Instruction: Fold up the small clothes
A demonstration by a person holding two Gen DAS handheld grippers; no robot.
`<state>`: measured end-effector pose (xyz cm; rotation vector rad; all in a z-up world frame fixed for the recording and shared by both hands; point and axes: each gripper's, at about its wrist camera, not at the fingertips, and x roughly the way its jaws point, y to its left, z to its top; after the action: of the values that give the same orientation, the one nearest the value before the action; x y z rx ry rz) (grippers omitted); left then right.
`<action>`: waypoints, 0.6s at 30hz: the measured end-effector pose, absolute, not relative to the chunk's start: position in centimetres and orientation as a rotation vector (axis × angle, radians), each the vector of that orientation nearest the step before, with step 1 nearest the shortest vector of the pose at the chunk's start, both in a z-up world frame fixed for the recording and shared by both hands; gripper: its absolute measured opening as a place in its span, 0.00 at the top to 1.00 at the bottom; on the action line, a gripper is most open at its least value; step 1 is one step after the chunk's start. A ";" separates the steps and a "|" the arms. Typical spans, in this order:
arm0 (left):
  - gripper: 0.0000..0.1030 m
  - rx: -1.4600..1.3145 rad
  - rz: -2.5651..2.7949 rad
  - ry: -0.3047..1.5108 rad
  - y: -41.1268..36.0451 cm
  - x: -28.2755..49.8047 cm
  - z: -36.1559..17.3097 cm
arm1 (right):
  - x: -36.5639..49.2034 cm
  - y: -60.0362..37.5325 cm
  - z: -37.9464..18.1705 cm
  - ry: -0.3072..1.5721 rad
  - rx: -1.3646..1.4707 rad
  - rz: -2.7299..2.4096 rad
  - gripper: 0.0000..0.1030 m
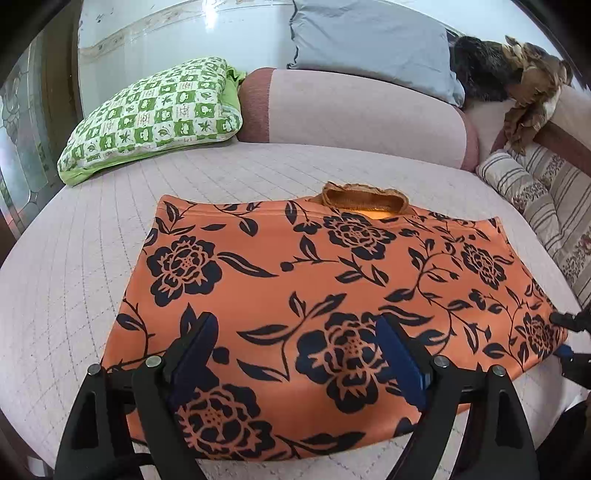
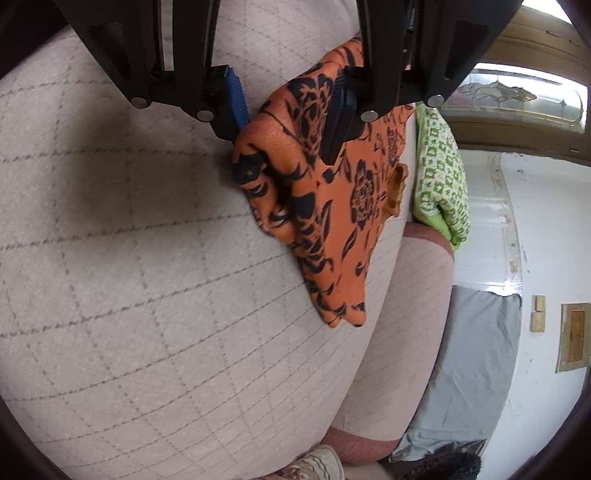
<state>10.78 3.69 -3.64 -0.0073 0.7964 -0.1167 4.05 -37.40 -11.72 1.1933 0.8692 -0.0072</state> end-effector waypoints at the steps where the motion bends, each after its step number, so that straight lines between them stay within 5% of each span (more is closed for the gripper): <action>1: 0.15 -0.007 -0.115 0.796 3.7 10.9 -3.7 | 4.2 -37.4 -11.8 0.880 1.191 -0.009 0.61; 6: 0.15 -0.009 -0.118 0.794 4.2 11.1 -3.8 | 4.3 -37.1 -11.9 0.871 1.201 -0.004 0.43; 9: 0.15 -0.015 -0.116 0.774 4.6 10.9 -3.4 | 4.7 -36.7 -11.6 0.879 1.167 -0.025 0.43; 11: 0.15 -0.012 -0.114 0.767 4.6 11.1 -3.4 | 4.9 -36.5 -11.4 0.870 1.140 -0.025 0.52; 12: 0.15 -0.015 -0.116 0.770 4.5 11.2 -3.4 | 5.1 -36.4 -11.3 0.874 1.115 -0.028 0.79; 18: 0.15 -0.024 -0.162 0.770 3.9 11.7 -3.6 | 5.0 -35.9 -10.5 0.882 1.038 -0.050 0.81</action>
<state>11.66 3.91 -3.61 -0.0244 0.7698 -0.1618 4.95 -35.94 -10.51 1.0382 0.8817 -0.0502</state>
